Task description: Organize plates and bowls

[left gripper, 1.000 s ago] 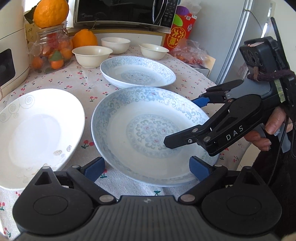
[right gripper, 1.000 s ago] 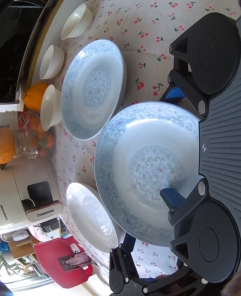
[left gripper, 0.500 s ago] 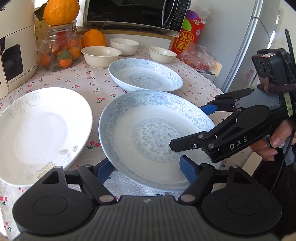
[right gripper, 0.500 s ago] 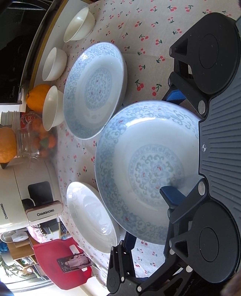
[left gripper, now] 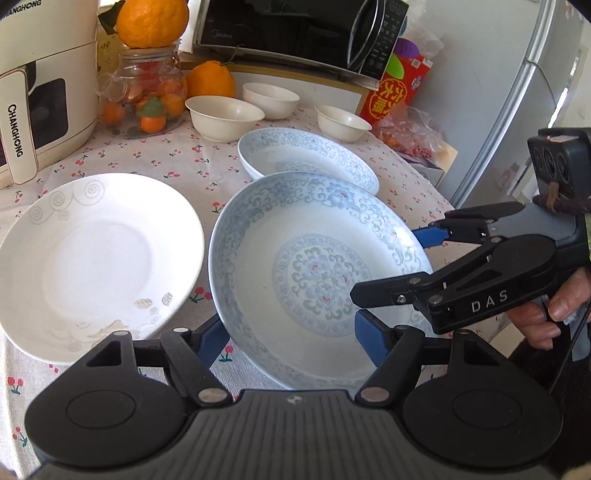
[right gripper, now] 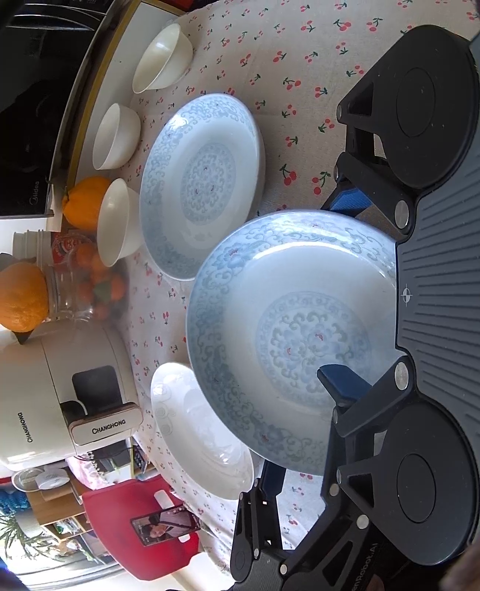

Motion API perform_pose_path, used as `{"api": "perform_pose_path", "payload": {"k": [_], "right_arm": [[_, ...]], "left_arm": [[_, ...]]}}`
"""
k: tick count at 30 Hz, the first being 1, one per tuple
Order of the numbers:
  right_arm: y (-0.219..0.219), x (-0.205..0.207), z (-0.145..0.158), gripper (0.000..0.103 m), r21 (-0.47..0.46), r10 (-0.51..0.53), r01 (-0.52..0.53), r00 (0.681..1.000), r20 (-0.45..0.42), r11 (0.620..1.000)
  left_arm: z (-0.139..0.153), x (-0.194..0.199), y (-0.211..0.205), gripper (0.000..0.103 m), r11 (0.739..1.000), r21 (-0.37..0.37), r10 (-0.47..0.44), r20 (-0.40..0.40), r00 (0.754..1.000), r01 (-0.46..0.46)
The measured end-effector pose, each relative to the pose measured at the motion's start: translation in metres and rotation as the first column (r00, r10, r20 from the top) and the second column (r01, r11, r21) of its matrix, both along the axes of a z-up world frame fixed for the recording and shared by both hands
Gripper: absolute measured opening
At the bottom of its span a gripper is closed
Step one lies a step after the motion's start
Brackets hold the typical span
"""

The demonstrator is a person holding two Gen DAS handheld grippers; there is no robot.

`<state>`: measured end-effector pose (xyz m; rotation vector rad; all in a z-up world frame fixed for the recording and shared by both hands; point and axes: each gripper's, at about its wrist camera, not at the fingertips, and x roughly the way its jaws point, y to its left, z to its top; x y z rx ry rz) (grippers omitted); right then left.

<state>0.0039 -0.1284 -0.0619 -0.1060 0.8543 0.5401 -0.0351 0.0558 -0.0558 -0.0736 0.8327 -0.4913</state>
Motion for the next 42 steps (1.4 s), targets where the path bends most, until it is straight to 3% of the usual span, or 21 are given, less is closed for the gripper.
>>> {"api": "perform_pose_path", "payload": {"k": [5,7,10,13,16,24,33,42], "right_arm": [[0.002,0.001,0.001,0.077,-0.013,-0.018,0.018,1.000,-0.005,1.000],[0.000,0.005,-0.001,0.061,-0.022,-0.042,0.042,0.999,-0.015,0.999],[-0.008,0.012,-0.005,0.047,0.003,-0.082,0.082,0.995,-0.061,0.997],[-0.012,0.015,-0.005,0.038,0.009,-0.103,0.104,0.992,-0.072,0.995],[-0.012,0.015,-0.003,0.036,0.001,-0.106,0.106,0.993,-0.058,0.994],[-0.017,0.020,0.013,0.033,0.023,-0.137,0.139,0.989,-0.053,0.990],[-0.025,0.041,0.030,0.033,0.056,-0.181,0.183,0.982,-0.047,0.981],[-0.044,0.076,0.031,0.033,0.059,-0.252,0.256,0.965,-0.074,0.965]], "left_arm": [[0.002,0.005,0.003,0.070,0.999,-0.010,0.031,-0.001,1.000,-0.031],[0.002,0.008,0.005,0.066,0.999,-0.011,0.052,-0.007,0.999,-0.052],[0.000,0.012,0.008,0.056,0.997,-0.008,0.082,-0.030,0.996,-0.082],[-0.001,0.012,0.008,0.049,0.995,0.009,0.097,-0.037,0.995,-0.097],[0.001,0.009,0.006,0.046,0.993,0.026,0.112,-0.017,0.994,-0.111],[0.021,0.013,0.007,0.046,0.989,-0.012,0.145,0.043,0.989,-0.145],[0.037,0.041,0.001,0.046,0.976,-0.047,0.215,0.061,0.975,-0.212],[0.035,0.073,-0.022,0.046,0.973,-0.044,0.228,0.043,0.973,-0.226]]}}
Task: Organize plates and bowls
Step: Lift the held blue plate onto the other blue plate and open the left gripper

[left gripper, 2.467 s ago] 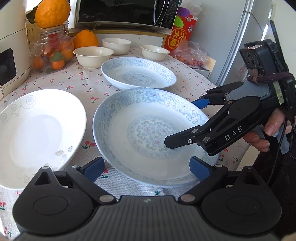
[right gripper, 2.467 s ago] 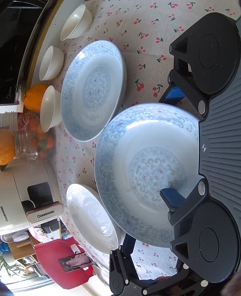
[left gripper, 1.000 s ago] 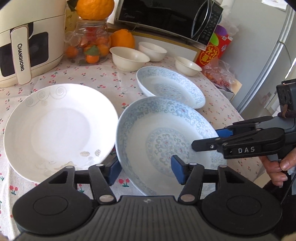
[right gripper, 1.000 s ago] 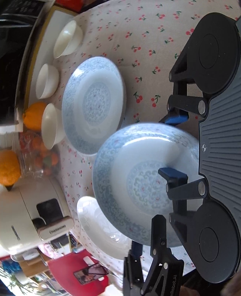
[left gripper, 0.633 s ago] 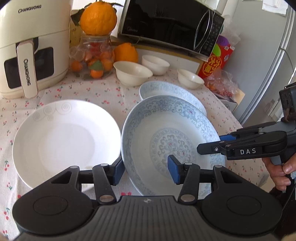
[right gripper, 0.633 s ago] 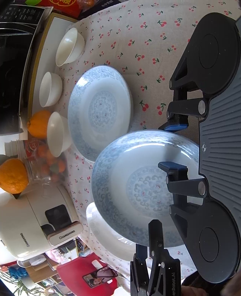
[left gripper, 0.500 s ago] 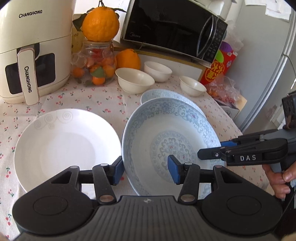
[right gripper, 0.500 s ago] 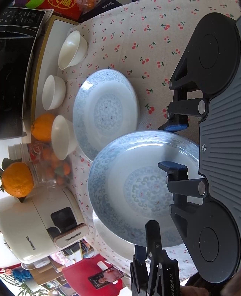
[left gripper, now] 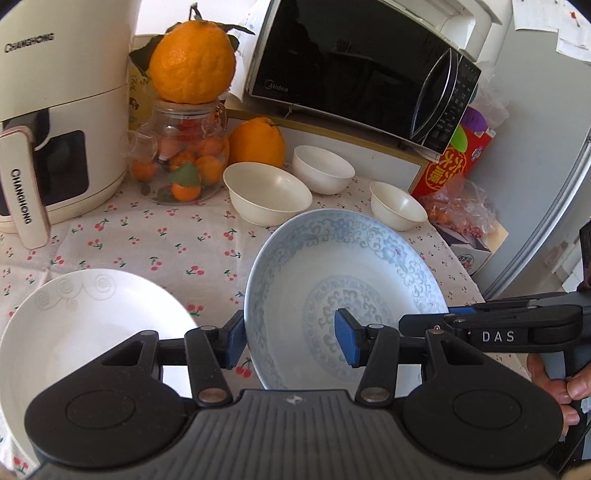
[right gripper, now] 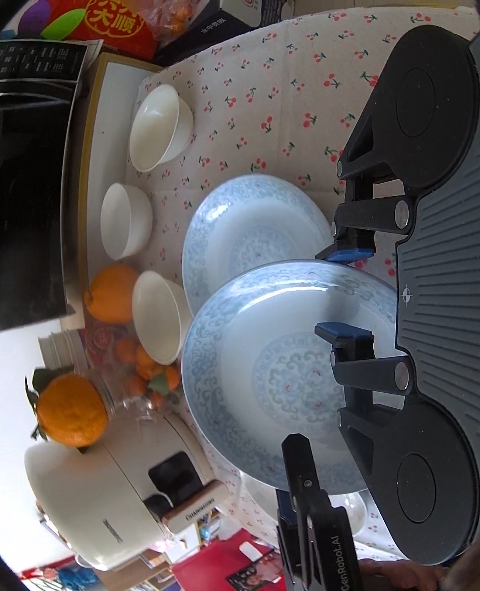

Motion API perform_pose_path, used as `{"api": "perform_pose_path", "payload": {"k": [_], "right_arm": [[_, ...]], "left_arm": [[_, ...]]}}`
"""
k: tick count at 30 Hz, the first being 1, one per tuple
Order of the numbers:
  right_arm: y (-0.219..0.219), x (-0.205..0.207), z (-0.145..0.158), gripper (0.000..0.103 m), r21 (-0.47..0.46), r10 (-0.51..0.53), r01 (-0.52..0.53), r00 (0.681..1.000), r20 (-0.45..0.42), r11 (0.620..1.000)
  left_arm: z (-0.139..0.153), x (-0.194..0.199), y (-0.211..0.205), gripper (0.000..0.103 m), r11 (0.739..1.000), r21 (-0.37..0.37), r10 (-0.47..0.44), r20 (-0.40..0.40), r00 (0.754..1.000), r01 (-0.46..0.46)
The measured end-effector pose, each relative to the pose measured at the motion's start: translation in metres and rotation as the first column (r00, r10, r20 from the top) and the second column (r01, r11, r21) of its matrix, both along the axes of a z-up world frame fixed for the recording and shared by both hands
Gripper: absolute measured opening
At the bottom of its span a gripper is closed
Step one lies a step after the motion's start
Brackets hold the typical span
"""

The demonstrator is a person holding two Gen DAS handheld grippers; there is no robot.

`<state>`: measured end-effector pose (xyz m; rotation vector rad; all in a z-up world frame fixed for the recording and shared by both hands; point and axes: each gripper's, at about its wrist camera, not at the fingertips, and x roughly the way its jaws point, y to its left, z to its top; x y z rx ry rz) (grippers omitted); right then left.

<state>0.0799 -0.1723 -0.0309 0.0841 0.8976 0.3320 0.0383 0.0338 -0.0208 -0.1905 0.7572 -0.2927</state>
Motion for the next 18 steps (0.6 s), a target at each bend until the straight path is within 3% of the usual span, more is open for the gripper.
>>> {"api": "perform_pose_path", "payload": {"k": [9,18], "right_arm": [[-0.020,0.037,-0.010,0.033,-0.014,-0.081,0.081,0.996,-0.035,0.997],[-0.022,0.056,-0.016,0.033,-0.040,-0.128,0.127,0.991,-0.028,0.991]], "left_arm": [[-0.011,0.023,-0.026,0.046,1.000,0.022,0.002,-0.028,1.000,-0.001],[-0.017,0.040,-0.039,0.046,0.997,0.059,0.042,-0.008,0.999,-0.042]]}}
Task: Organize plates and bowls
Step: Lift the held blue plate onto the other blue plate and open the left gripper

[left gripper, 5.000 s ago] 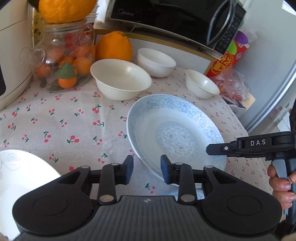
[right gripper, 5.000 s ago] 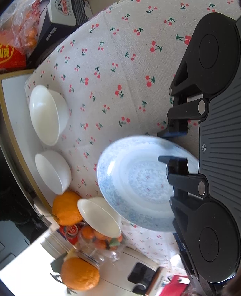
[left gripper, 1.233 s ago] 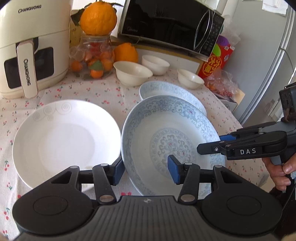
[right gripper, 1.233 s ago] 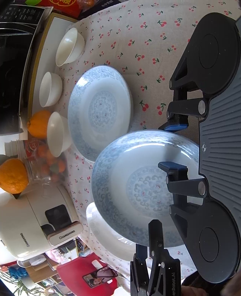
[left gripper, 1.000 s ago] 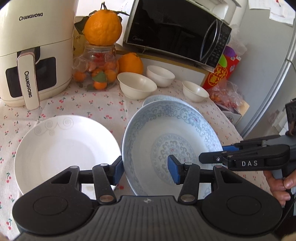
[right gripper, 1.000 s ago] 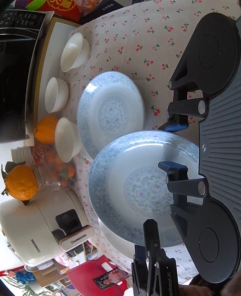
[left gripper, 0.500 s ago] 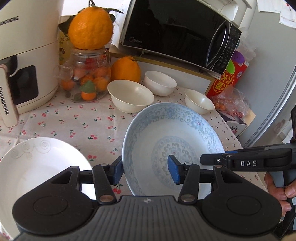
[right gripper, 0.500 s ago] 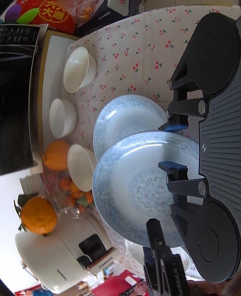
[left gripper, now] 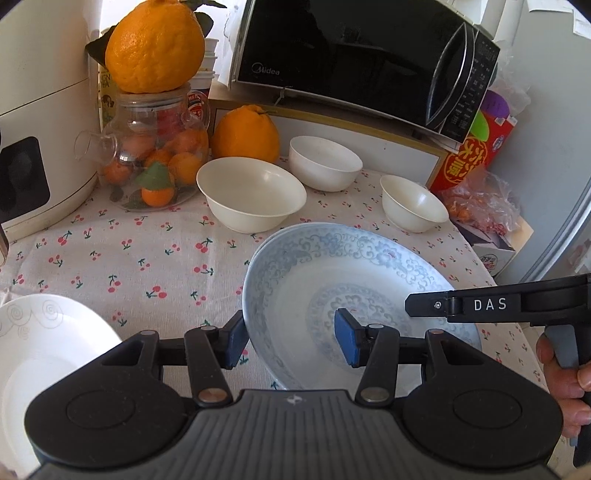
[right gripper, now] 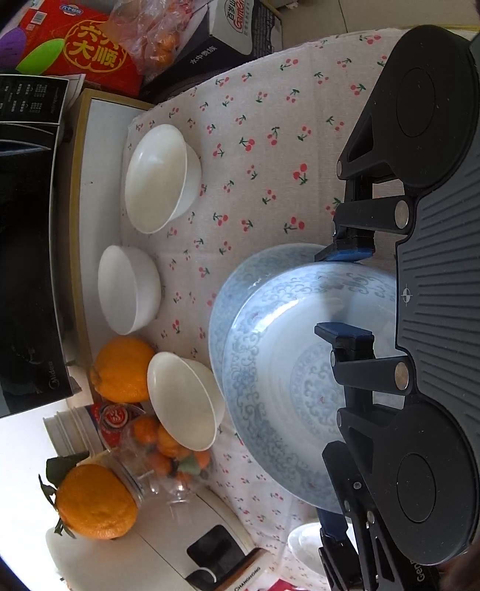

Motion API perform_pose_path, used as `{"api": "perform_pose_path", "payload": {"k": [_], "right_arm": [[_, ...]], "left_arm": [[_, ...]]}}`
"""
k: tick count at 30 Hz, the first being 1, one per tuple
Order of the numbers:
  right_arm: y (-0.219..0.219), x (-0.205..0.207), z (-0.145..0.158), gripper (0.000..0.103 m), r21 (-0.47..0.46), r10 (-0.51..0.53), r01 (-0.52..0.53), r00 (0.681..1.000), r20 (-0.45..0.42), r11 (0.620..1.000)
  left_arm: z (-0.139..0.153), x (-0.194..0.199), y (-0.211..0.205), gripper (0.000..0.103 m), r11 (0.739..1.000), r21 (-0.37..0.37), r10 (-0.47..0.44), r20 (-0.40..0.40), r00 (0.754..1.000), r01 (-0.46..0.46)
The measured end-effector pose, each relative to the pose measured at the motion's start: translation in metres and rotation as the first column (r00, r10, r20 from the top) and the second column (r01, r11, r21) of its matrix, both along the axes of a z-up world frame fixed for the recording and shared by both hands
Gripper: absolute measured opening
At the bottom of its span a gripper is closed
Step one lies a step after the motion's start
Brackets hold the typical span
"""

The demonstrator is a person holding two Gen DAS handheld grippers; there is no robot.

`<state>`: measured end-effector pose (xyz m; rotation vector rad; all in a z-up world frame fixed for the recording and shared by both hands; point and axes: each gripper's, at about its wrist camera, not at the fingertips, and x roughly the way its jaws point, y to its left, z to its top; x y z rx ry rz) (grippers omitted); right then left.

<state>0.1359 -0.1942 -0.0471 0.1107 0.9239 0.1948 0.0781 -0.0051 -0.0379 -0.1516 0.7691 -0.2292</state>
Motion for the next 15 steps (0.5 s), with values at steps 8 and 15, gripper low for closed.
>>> {"api": "perform_pose_path", "payload": {"k": [8,15], "right_arm": [[0.008,0.006,-0.004,0.033,-0.045,0.004,-0.003,1.000,0.018,0.999],[0.008,0.010,-0.006,0.033,-0.044,-0.008,0.009,0.999,0.032,0.999]], "left_arm": [[-0.006,0.008,-0.005,0.046,0.999,0.045,0.015,0.017,1.000,-0.016],[-0.010,0.010,-0.011,0.046,0.995,0.104,0.001,0.054,0.999,-0.007]]}}
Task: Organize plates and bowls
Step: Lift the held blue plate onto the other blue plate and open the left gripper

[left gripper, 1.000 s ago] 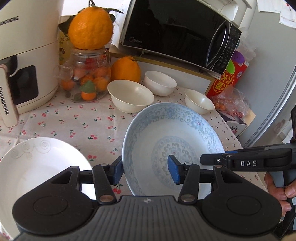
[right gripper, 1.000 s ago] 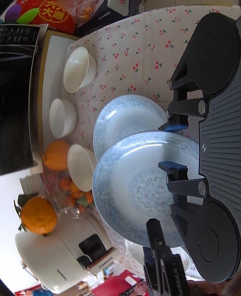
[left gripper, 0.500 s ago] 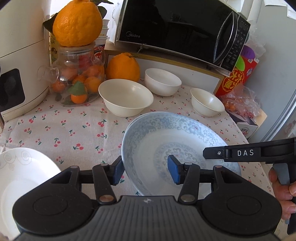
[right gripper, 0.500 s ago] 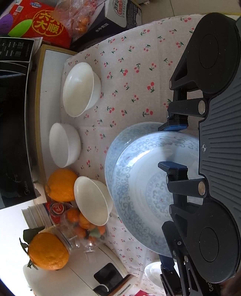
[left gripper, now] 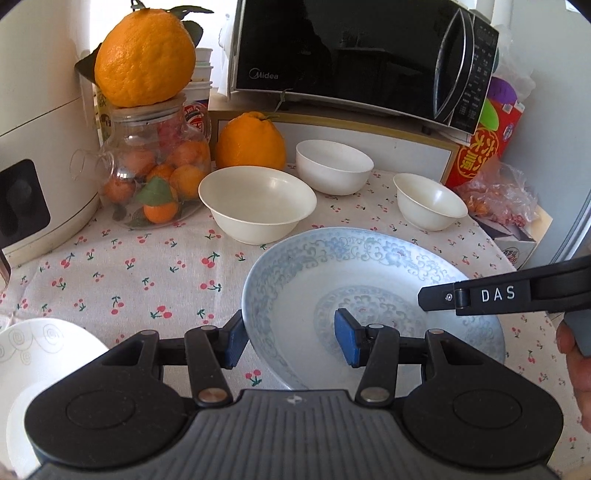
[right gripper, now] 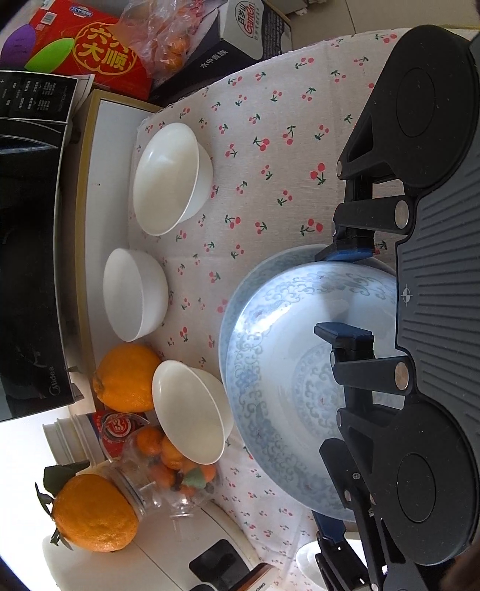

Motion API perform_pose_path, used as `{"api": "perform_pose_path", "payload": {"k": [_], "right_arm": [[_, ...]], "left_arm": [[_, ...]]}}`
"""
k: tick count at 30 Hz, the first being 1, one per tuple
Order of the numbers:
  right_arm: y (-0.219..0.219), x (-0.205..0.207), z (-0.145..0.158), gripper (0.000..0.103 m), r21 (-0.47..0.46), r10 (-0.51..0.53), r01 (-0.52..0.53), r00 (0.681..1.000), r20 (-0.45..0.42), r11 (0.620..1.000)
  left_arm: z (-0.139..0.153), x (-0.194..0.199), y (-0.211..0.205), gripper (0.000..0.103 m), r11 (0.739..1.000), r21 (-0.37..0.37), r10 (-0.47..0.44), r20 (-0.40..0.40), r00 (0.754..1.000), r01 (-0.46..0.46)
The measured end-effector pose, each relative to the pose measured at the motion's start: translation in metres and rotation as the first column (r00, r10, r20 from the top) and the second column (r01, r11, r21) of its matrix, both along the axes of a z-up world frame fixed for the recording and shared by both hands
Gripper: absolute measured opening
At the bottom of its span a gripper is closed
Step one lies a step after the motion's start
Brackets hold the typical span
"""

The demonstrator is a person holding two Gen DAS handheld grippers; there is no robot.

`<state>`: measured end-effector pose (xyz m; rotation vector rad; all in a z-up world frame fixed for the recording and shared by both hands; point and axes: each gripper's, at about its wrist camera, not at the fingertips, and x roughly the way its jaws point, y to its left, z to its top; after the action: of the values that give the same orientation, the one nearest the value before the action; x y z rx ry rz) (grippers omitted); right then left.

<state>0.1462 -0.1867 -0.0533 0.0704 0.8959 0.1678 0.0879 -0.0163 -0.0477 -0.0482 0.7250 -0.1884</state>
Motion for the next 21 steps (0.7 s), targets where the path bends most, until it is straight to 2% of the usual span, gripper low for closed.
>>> {"api": "perform_pose_path", "payload": {"k": [4,10,21], "right_arm": [[0.0020,-0.0001,0.0000,0.034,-0.016,0.001,-0.001,1.000,0.012,1.000],[0.0047,-0.0012,-0.0004,0.035,-0.035,0.014,-0.013,1.000,0.023,0.999],[0.0015,-0.0010,0.0018,0.035,-0.024,0.012,-0.011,1.000,0.013,1.000]], "left_arm": [[-0.0027,0.0015,-0.0039,0.046,0.999,0.050,-0.011,0.020,1.000,0.010],[-0.0026,0.0026,-0.0056,0.046,0.996,0.084,-0.015,0.035,0.999,0.012],[-0.0001,0.0009,-0.0073,0.038,0.990,0.137,-0.028,0.036,0.999,0.022]]}}
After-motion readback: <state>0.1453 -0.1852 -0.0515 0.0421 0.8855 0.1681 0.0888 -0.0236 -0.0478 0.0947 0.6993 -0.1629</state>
